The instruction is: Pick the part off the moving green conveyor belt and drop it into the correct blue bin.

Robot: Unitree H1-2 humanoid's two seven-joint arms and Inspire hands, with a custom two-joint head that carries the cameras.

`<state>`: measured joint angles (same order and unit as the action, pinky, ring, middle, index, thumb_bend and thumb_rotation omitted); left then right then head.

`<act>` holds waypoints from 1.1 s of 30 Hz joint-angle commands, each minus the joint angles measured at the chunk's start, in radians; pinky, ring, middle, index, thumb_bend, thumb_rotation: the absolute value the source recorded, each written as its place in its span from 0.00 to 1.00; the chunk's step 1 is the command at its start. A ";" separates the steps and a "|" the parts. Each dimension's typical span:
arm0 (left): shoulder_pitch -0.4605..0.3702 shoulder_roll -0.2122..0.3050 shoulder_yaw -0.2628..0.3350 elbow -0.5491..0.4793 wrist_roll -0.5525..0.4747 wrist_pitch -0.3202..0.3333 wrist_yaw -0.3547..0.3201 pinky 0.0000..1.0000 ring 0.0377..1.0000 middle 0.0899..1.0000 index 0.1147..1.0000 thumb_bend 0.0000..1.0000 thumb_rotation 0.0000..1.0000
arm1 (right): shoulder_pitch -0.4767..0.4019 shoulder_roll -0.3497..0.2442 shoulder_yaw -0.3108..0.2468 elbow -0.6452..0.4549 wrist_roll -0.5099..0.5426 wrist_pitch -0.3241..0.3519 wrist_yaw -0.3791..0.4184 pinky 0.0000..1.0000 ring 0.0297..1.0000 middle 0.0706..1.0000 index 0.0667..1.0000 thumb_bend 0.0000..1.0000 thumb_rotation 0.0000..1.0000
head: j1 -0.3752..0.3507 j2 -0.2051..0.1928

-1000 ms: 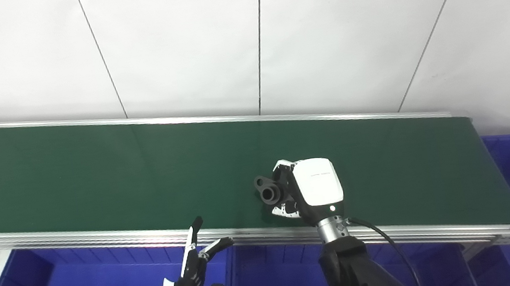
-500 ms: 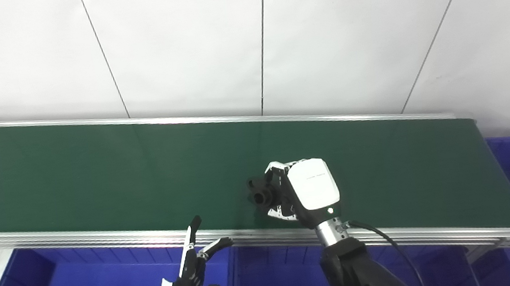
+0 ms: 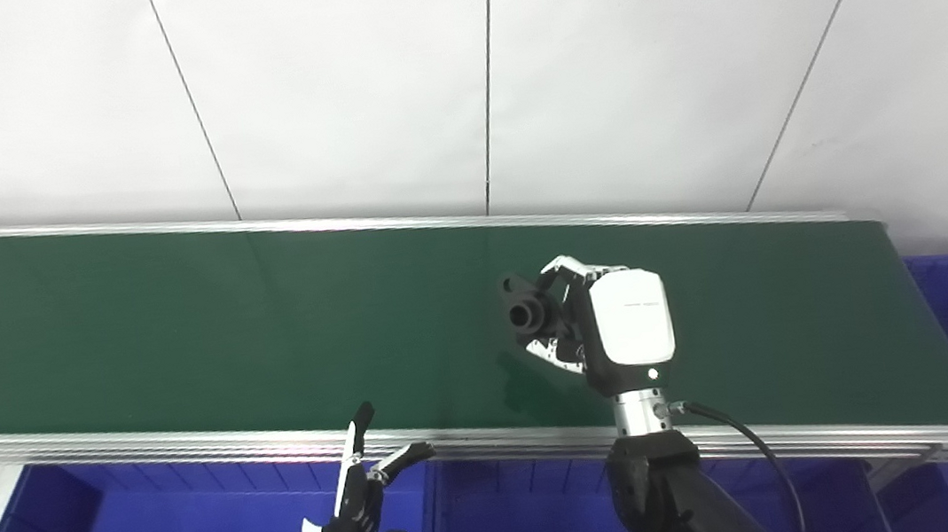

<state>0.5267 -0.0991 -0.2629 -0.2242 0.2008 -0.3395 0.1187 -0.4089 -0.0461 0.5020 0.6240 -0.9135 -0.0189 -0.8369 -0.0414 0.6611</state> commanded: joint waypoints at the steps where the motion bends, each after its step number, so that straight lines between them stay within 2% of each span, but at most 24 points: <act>1: -0.006 -0.041 -0.036 0.006 0.017 -0.038 -0.001 0.90 0.80 0.73 1.00 0.65 0.99 | -0.014 0.016 -0.010 -0.040 0.001 -0.023 -0.042 0.09 0.11 0.16 0.45 0.50 0.14 | -0.001 -0.001; 10: -0.024 -0.022 -0.012 0.025 0.015 -0.037 0.001 0.90 0.80 0.73 1.00 0.65 0.99 | 0.017 0.030 -0.019 -0.095 0.015 -0.080 -0.088 0.09 0.11 0.16 0.45 0.50 0.15 | -0.034 -0.012; 21: -0.071 0.000 0.036 0.051 -0.038 -0.012 -0.009 0.98 0.84 0.76 1.00 0.65 1.00 | 0.153 0.063 -0.026 -0.317 -0.034 -0.047 -0.131 0.09 0.10 0.16 0.45 0.50 0.15 | -0.137 -0.021; 23: -0.086 0.001 0.051 0.057 -0.045 -0.010 -0.004 1.00 0.85 0.77 1.00 0.62 1.00 | 0.214 0.073 -0.029 -0.405 -0.045 -0.040 -0.135 0.08 0.10 0.15 0.45 0.50 0.15 | -0.161 -0.025; 26: -0.108 0.001 0.076 0.082 -0.041 -0.025 0.005 0.98 0.85 0.78 1.00 0.57 1.00 | 0.284 0.080 -0.034 -0.498 -0.064 -0.045 -0.147 0.10 0.11 0.17 0.45 0.50 0.15 | -0.179 -0.035; 30: -0.140 0.003 0.104 0.116 -0.047 -0.046 0.007 0.97 0.85 0.76 1.00 0.59 1.00 | 0.356 0.069 -0.038 -0.591 -0.101 -0.053 -0.148 0.10 0.10 0.16 0.45 0.50 0.15 | -0.205 -0.045; 33: -0.154 0.006 0.115 0.129 -0.050 -0.049 0.002 0.98 0.86 0.77 1.00 0.61 1.00 | 0.380 0.059 -0.039 -0.627 -0.137 -0.067 -0.176 0.09 0.10 0.16 0.45 0.50 0.14 | -0.219 -0.046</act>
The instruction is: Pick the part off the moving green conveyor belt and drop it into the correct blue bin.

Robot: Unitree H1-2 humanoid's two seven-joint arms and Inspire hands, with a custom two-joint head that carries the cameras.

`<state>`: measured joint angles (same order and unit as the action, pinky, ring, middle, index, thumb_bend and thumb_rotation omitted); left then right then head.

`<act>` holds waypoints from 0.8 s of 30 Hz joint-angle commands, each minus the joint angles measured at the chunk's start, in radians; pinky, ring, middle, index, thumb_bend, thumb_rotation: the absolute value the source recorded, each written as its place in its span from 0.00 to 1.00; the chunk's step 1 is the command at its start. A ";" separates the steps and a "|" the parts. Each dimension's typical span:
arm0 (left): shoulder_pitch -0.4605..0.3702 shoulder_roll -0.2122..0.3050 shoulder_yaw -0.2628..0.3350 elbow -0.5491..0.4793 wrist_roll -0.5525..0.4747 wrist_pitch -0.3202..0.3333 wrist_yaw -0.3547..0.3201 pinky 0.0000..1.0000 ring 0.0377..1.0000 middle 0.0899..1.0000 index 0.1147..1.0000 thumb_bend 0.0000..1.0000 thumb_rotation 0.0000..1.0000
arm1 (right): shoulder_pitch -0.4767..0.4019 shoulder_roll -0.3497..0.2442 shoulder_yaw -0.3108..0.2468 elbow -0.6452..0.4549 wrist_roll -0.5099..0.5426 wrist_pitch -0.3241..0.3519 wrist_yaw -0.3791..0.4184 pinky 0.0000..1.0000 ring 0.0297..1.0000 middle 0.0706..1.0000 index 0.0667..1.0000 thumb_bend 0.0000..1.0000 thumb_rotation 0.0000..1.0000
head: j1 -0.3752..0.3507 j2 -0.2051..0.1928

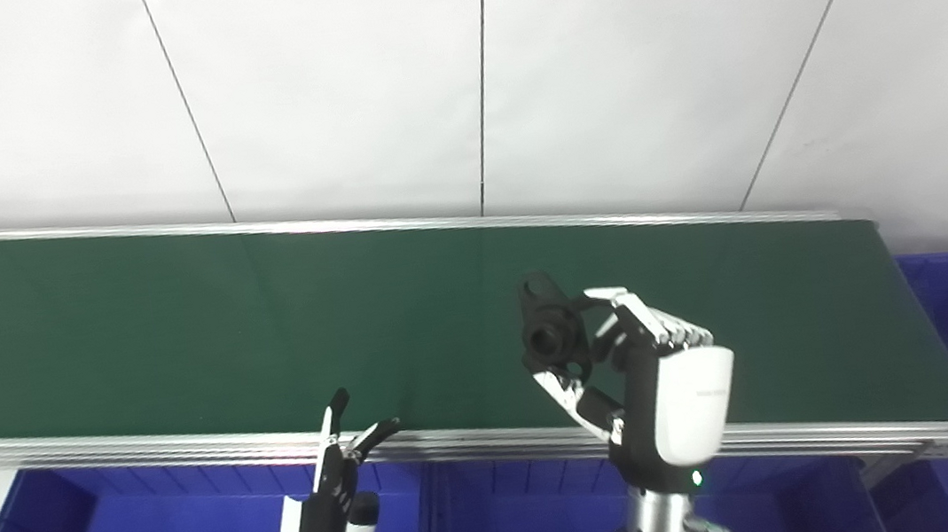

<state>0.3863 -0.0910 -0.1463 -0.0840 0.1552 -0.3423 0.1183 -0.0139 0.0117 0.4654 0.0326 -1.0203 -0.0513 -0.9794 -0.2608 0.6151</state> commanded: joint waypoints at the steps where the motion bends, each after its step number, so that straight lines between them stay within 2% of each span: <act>1: -0.018 -0.001 0.002 -0.011 -0.011 -0.042 -0.003 0.99 0.87 0.77 1.00 0.61 1.00 | -0.013 0.002 -0.003 -0.040 -0.039 -0.035 -0.040 0.09 0.10 0.16 0.45 0.50 0.14 | -0.015 0.005; 4: -0.024 -0.002 0.013 -0.021 -0.028 -0.012 -0.009 1.00 0.90 0.77 1.00 0.60 1.00 | 0.014 -0.010 -0.005 -0.102 -0.059 -0.030 -0.023 0.09 0.10 0.16 0.45 0.50 0.14 | -0.034 0.027; 5: -0.027 -0.001 0.017 -0.034 -0.043 0.006 -0.013 1.00 0.91 0.77 1.00 0.59 1.00 | 0.024 -0.021 -0.006 -0.135 -0.070 -0.025 -0.005 0.08 0.10 0.16 0.45 0.50 0.14 | -0.051 0.057; 6: -0.029 -0.001 0.020 -0.043 -0.055 0.018 -0.016 1.00 0.91 0.78 1.00 0.55 1.00 | 0.030 -0.027 -0.007 -0.156 -0.078 -0.022 0.009 0.09 0.10 0.17 0.45 0.50 0.14 | -0.051 0.057; 7: -0.034 0.001 0.024 -0.056 -0.067 0.033 -0.020 1.00 0.92 0.78 1.00 0.53 1.00 | 0.035 -0.032 -0.011 -0.181 -0.083 -0.020 0.025 0.09 0.11 0.18 0.45 0.50 0.14 | -0.073 0.106; 8: -0.038 0.003 0.026 -0.065 -0.074 0.043 -0.023 1.00 0.92 0.78 1.00 0.50 1.00 | 0.038 -0.034 -0.014 -0.197 -0.086 -0.018 0.035 0.09 0.11 0.18 0.45 0.50 0.14 | -0.073 0.106; 9: -0.047 0.007 0.032 -0.078 -0.092 0.059 -0.029 1.00 0.93 0.78 1.00 0.51 1.00 | 0.036 -0.037 -0.021 -0.216 -0.096 -0.012 0.049 0.09 0.11 0.18 0.45 0.50 0.14 | -0.097 0.165; 11: -0.067 0.012 0.044 -0.100 -0.113 0.090 -0.036 1.00 0.93 0.78 1.00 0.52 1.00 | 0.026 -0.043 -0.036 -0.244 -0.107 -0.007 0.078 0.09 0.11 0.18 0.45 0.50 0.14 | -0.115 0.211; 12: -0.074 0.013 0.049 -0.107 -0.120 0.101 -0.038 1.00 0.92 0.78 1.00 0.52 0.98 | 0.023 -0.045 -0.043 -0.252 -0.109 -0.008 0.090 0.08 0.10 0.17 0.45 0.50 0.14 | -0.115 0.211; 13: -0.084 0.016 0.054 -0.117 -0.123 0.117 -0.039 1.00 0.91 0.77 1.00 0.53 0.98 | 0.020 -0.045 -0.050 -0.260 -0.106 -0.011 0.106 0.08 0.09 0.16 0.45 0.50 0.14 | -0.123 0.241; 18: -0.120 0.027 0.069 -0.159 -0.125 0.188 -0.054 1.00 0.90 0.76 1.00 0.57 1.00 | 0.013 -0.032 -0.071 -0.275 -0.098 -0.015 0.154 0.08 0.09 0.16 0.45 0.50 0.13 | -0.116 0.284; 24: -0.133 0.017 0.074 -0.180 -0.127 0.219 -0.051 1.00 0.86 0.73 1.00 0.60 0.99 | 0.012 -0.024 -0.079 -0.265 -0.100 -0.024 0.157 0.08 0.09 0.15 0.45 0.50 0.14 | -0.105 0.295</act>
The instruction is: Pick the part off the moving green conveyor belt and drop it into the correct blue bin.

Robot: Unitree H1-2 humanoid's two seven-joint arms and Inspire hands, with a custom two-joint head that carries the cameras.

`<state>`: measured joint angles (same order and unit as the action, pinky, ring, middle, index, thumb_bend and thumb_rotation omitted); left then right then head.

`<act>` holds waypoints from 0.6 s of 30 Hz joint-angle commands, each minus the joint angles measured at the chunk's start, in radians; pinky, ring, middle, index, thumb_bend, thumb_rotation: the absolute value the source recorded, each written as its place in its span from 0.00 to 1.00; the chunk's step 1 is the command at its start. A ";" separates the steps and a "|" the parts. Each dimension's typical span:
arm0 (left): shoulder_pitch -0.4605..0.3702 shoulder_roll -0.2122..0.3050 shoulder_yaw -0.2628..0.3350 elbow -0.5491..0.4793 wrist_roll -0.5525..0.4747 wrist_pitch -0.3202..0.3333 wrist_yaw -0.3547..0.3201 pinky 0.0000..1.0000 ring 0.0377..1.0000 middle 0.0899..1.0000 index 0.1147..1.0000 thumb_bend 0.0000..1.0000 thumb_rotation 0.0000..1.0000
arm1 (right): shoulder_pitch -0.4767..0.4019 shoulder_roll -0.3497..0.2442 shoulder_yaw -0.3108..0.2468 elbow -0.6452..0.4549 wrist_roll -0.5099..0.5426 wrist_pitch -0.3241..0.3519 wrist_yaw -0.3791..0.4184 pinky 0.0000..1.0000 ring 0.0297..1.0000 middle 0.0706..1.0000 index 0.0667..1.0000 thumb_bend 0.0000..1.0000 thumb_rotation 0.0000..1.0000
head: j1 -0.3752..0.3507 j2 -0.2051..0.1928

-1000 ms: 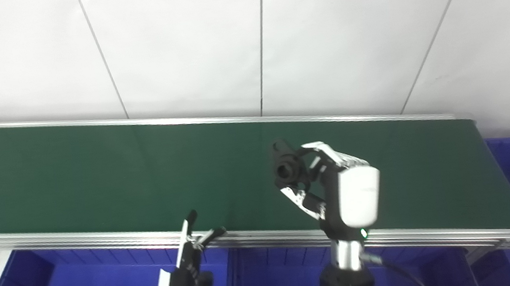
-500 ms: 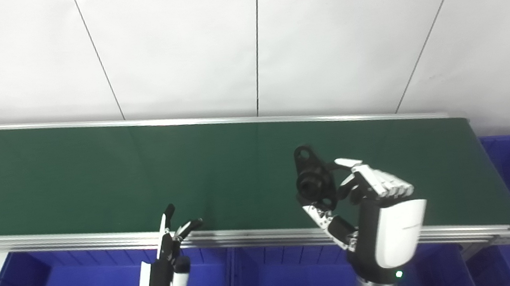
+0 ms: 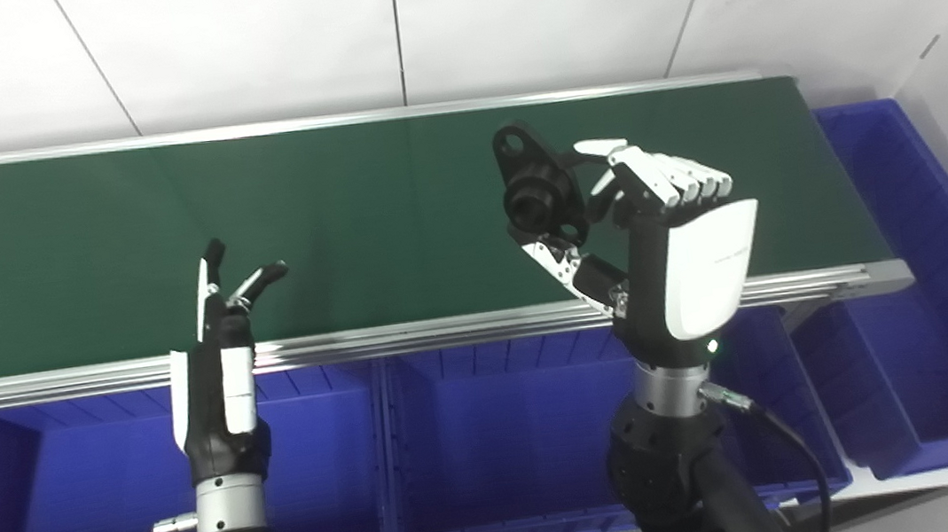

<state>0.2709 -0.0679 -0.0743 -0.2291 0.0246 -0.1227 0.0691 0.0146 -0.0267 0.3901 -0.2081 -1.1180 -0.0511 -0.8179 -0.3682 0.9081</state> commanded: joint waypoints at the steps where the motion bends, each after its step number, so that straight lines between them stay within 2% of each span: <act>1: -0.018 -0.006 0.003 -0.035 0.004 0.000 -0.003 1.00 0.86 0.74 1.00 0.62 1.00 | -0.016 0.014 -0.004 -0.021 -0.003 -0.025 -0.005 0.08 0.09 0.15 0.45 0.50 0.14 | 0.002 0.002; 5: -0.019 -0.004 0.004 -0.038 0.012 0.000 -0.001 1.00 0.86 0.74 1.00 0.65 1.00 | -0.013 0.015 -0.002 -0.011 -0.001 -0.031 -0.010 0.08 0.09 0.15 0.45 0.50 0.14 | 0.005 0.005; 7: -0.018 -0.005 0.005 -0.042 0.009 0.005 -0.002 1.00 0.85 0.73 1.00 0.63 0.98 | -0.008 0.015 -0.001 0.000 0.001 -0.032 -0.013 0.08 0.09 0.15 0.45 0.50 0.14 | 0.011 0.000; 9: -0.015 -0.005 0.004 -0.042 0.007 0.005 -0.004 1.00 0.86 0.73 1.00 0.63 0.98 | 0.000 0.006 0.003 0.040 0.005 -0.042 -0.030 0.08 0.09 0.15 0.45 0.50 0.14 | 0.018 -0.006; 13: -0.005 -0.007 0.002 -0.040 0.015 -0.006 0.000 1.00 0.86 0.73 1.00 0.60 0.99 | 0.016 -0.019 0.020 0.180 0.007 -0.072 -0.106 0.09 0.10 0.16 0.45 0.50 0.14 | 0.029 -0.013; 18: 0.006 -0.018 0.002 -0.042 0.017 -0.016 0.006 1.00 0.85 0.72 1.00 0.61 0.98 | 0.032 -0.073 0.069 0.353 -0.001 -0.097 -0.130 0.09 0.10 0.17 0.45 0.50 0.15 | 0.036 -0.017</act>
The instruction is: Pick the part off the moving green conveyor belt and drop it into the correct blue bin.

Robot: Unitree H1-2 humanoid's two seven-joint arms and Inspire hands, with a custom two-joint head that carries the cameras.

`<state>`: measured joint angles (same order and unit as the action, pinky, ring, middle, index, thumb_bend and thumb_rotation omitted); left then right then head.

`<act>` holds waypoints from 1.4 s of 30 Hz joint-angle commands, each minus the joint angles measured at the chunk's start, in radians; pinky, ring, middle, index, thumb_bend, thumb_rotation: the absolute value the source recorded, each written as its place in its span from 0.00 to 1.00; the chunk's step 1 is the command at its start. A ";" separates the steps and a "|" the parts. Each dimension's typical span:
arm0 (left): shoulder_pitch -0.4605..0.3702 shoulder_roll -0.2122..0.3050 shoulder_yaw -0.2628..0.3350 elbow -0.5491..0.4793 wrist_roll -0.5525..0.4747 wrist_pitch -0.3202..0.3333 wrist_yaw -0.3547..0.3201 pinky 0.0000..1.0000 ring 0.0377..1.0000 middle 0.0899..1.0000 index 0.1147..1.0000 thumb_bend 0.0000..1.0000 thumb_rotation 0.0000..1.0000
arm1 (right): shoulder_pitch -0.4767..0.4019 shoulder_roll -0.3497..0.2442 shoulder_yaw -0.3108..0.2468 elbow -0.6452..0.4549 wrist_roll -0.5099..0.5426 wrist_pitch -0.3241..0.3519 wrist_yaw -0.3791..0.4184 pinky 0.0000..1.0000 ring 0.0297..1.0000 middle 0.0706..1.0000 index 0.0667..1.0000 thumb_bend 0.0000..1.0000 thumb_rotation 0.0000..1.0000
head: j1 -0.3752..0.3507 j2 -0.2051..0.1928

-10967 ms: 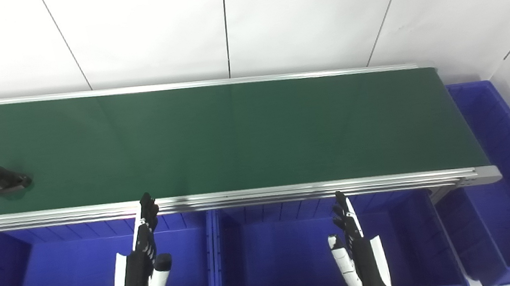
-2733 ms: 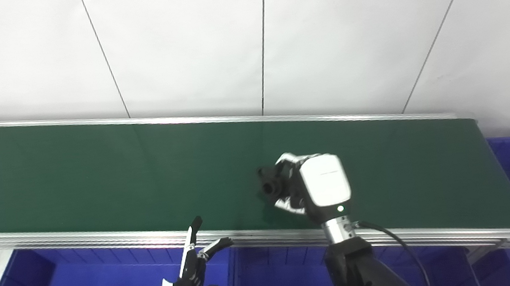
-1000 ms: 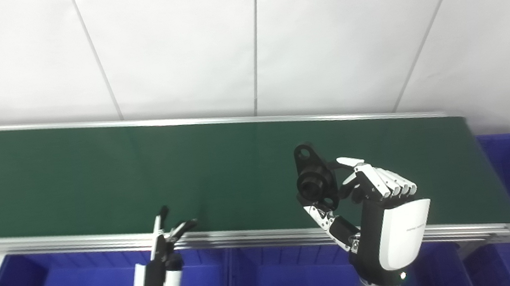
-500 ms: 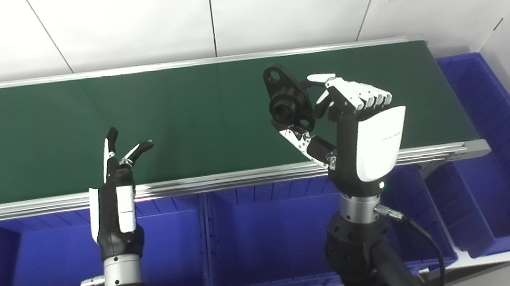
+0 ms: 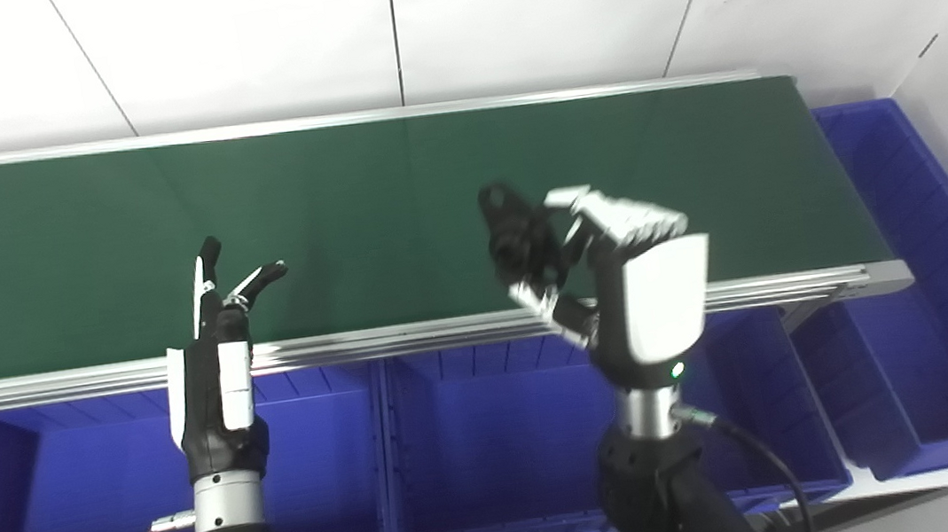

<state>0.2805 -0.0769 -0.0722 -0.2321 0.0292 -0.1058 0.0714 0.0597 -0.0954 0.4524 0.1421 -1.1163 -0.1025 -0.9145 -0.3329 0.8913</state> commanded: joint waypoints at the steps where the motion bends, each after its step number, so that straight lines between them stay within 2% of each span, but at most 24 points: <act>1: -0.002 -0.010 0.000 -0.040 0.014 -0.034 0.005 1.00 0.84 0.72 1.00 0.61 0.98 | -0.012 -0.012 0.015 0.030 0.003 -0.050 -0.034 0.09 0.10 0.17 0.45 0.50 0.15 | 0.002 -0.001; 4: 0.000 -0.014 0.000 -0.041 0.018 -0.036 0.005 1.00 0.84 0.72 1.00 0.57 0.98 | -0.011 -0.023 0.030 0.081 0.023 -0.062 -0.040 0.09 0.11 0.17 0.45 0.51 0.14 | 0.003 -0.003; 6: 0.002 -0.019 0.000 -0.046 0.012 -0.030 0.004 1.00 0.84 0.72 1.00 0.56 0.98 | -0.004 -0.032 0.036 0.097 0.039 -0.056 -0.012 0.09 0.11 0.17 0.45 0.51 0.14 | 0.003 -0.005; 8: 0.001 -0.023 0.000 -0.047 0.018 -0.029 0.008 1.00 0.84 0.71 1.00 0.58 0.97 | -0.003 -0.042 0.045 0.117 0.045 -0.051 -0.003 0.09 0.10 0.16 0.45 0.51 0.14 | 0.005 -0.006; 13: 0.000 -0.027 -0.001 -0.040 0.008 -0.035 0.004 1.00 0.85 0.73 1.00 0.57 0.97 | -0.010 -0.054 0.062 0.179 0.058 -0.066 -0.027 0.09 0.10 0.15 0.45 0.51 0.14 | 0.013 -0.012; 18: -0.005 -0.030 -0.002 -0.026 0.022 -0.046 0.010 1.00 0.84 0.72 1.00 0.55 0.98 | -0.005 -0.066 0.079 0.221 0.076 -0.065 0.011 0.09 0.10 0.16 0.45 0.50 0.14 | 0.015 -0.019; 22: -0.010 -0.032 -0.001 -0.016 0.019 -0.053 0.009 1.00 0.84 0.72 1.00 0.53 0.99 | -0.020 -0.076 0.102 0.295 0.090 -0.077 0.025 0.10 0.11 0.17 0.45 0.51 0.14 | 0.017 -0.022; 27: -0.013 -0.036 -0.002 -0.009 0.020 -0.053 0.006 1.00 0.84 0.72 1.00 0.54 0.98 | -0.036 -0.083 0.131 0.375 0.103 -0.063 0.084 0.11 0.13 0.19 0.45 0.50 0.14 | 0.020 -0.027; 29: -0.013 -0.037 -0.002 -0.008 0.022 -0.053 0.006 1.00 0.85 0.72 1.00 0.55 0.97 | -0.036 -0.086 0.137 0.387 0.125 -0.057 0.148 0.11 0.13 0.19 0.45 0.50 0.14 | 0.021 -0.029; 32: -0.013 -0.039 -0.002 -0.002 0.030 -0.061 0.007 1.00 0.86 0.72 1.00 0.57 0.98 | -0.027 -0.090 0.134 0.380 0.162 -0.031 0.253 0.18 0.22 0.31 0.46 0.51 0.16 | 0.025 -0.032; 33: -0.014 -0.039 -0.002 0.000 0.031 -0.064 0.007 1.00 0.86 0.72 1.00 0.56 0.98 | -0.026 -0.091 0.132 0.384 0.169 -0.030 0.267 0.26 0.31 0.40 0.58 0.72 0.37 | 0.025 -0.032; 34: -0.013 -0.040 -0.002 0.001 0.030 -0.066 0.007 1.00 0.86 0.71 1.00 0.56 0.98 | -0.026 -0.090 0.131 0.393 0.173 -0.033 0.272 0.29 0.33 0.43 0.61 0.77 0.41 | 0.026 -0.033; 36: -0.012 -0.042 -0.002 -0.001 0.027 -0.063 0.007 1.00 0.86 0.72 1.00 0.57 0.98 | -0.027 -0.088 0.130 0.412 0.170 -0.044 0.251 0.42 0.46 0.52 0.69 0.91 0.48 | 0.027 -0.033; 38: -0.012 -0.044 -0.001 -0.002 0.026 -0.063 0.008 1.00 0.86 0.71 1.00 0.57 0.98 | -0.028 -0.084 0.133 0.423 0.148 -0.047 0.191 0.51 0.54 0.56 0.70 0.98 0.52 | 0.027 -0.033; 42: -0.012 -0.043 0.002 0.001 0.021 -0.068 0.006 1.00 0.86 0.72 1.00 0.58 0.98 | -0.027 -0.084 0.140 0.413 0.116 -0.030 0.134 0.51 0.56 0.59 0.70 1.00 0.56 | 0.027 -0.037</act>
<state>0.2821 -0.1157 -0.0723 -0.2205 0.0474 -0.1344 0.0739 0.0434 -0.1848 0.5877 0.5788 -0.9782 -0.1331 -0.7343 -0.3068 0.8575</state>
